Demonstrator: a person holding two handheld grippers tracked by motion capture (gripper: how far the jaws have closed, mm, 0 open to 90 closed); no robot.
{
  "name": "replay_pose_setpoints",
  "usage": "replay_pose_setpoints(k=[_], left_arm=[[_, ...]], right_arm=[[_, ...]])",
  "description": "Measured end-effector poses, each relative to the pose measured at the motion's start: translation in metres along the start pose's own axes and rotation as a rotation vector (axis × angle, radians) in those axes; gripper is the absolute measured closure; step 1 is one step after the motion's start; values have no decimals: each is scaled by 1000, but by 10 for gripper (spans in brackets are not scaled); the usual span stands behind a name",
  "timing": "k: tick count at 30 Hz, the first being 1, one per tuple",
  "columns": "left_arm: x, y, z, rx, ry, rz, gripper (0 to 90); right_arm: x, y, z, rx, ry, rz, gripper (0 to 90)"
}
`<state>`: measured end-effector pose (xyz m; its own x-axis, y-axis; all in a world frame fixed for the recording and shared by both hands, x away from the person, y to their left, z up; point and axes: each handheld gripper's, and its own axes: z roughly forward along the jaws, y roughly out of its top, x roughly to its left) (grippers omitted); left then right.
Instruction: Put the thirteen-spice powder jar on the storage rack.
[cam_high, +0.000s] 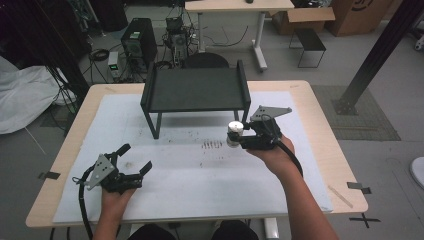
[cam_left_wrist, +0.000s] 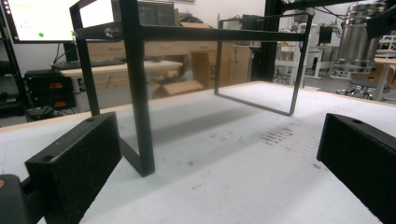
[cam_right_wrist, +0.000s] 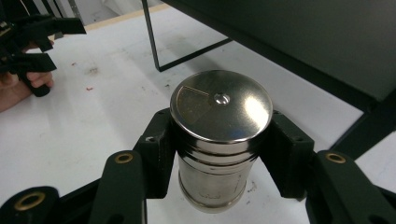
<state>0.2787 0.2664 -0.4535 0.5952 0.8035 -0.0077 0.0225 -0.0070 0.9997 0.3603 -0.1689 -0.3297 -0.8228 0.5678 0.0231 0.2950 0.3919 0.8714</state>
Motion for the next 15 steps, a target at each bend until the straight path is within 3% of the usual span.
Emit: replay_pose_setpoints(k=[15], left_arm=[[0, 0, 0, 2, -1, -3, 4]], right_arm=[[1, 32, 7, 1, 9, -13, 492]])
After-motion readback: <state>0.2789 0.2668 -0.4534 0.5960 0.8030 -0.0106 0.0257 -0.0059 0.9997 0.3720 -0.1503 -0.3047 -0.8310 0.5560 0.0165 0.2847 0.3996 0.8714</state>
